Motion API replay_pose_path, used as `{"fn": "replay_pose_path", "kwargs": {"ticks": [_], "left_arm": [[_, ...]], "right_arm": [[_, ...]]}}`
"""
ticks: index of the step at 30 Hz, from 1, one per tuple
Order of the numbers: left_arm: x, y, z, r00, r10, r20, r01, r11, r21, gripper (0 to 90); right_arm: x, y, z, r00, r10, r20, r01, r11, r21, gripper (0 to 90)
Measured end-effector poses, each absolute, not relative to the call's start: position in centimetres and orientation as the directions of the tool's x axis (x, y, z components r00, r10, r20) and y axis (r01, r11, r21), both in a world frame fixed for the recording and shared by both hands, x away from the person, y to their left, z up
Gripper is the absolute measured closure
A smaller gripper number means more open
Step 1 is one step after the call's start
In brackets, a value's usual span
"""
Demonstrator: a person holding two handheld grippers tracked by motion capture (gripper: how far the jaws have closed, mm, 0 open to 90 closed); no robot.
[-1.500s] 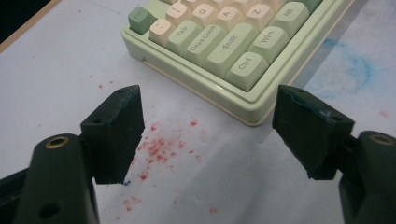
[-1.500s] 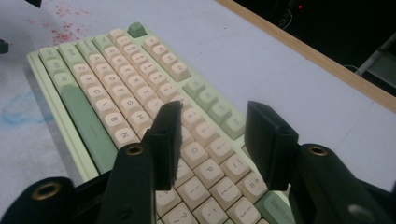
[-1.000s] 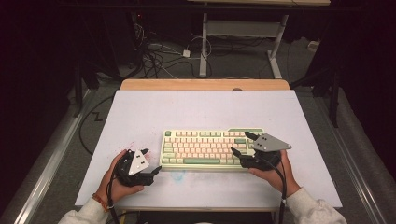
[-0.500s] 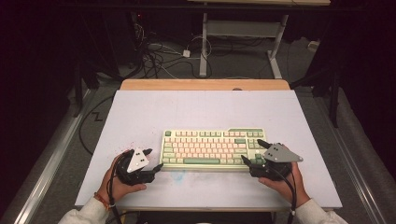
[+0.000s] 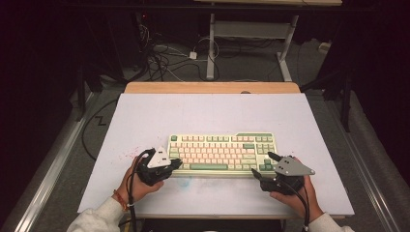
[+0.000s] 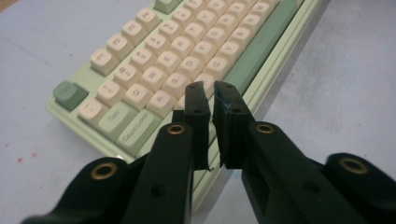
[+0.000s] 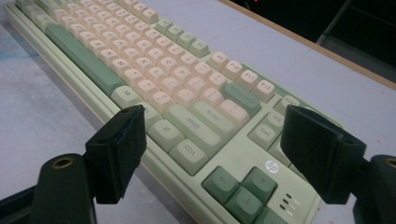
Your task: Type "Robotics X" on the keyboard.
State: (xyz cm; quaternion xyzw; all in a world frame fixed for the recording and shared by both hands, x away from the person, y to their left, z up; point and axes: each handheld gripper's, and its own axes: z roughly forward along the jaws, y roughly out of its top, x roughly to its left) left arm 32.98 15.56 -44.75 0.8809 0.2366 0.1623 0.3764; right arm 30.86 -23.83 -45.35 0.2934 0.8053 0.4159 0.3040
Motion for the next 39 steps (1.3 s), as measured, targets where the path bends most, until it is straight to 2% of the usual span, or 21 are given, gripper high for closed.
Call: {"fn": "replay_pose_path", "kwargs": {"ticks": [4, 14, 22, 34, 39], "left_arm": [[33.6, 13.9, -44.3, 0.859, 0.499, 0.114, 0.272, -0.633, 0.725, 87.1], [35.6, 9.8, -44.3, 0.896, 0.426, 0.124, 0.239, -0.699, 0.674, 87.2], [36.9, 7.3, -44.7, 0.906, 0.403, 0.132, 0.231, -0.730, 0.643, 87.2], [37.7, 6.0, -45.3, 0.905, 0.397, 0.153, 0.238, -0.770, 0.592, 87.2], [37.6, 6.0, -45.1, 0.903, 0.397, 0.163, 0.228, -0.766, 0.601, 85.9]], "right_arm": [[30.9, -23.7, -45.5, -0.646, 0.723, -0.246, 0.220, 0.485, 0.846, 22.3], [30.9, -23.5, -45.7, -0.647, 0.714, -0.268, 0.215, 0.508, 0.834, 21.3], [31.0, -23.4, -45.9, -0.651, 0.709, -0.269, 0.223, 0.519, 0.825, 21.3], [31.1, -23.3, -46.1, -0.661, 0.700, -0.272, 0.227, 0.531, 0.816, 21.4], [31.1, -23.2, -46.2, -0.664, 0.697, -0.272, 0.231, 0.536, 0.812, 21.4]]}}
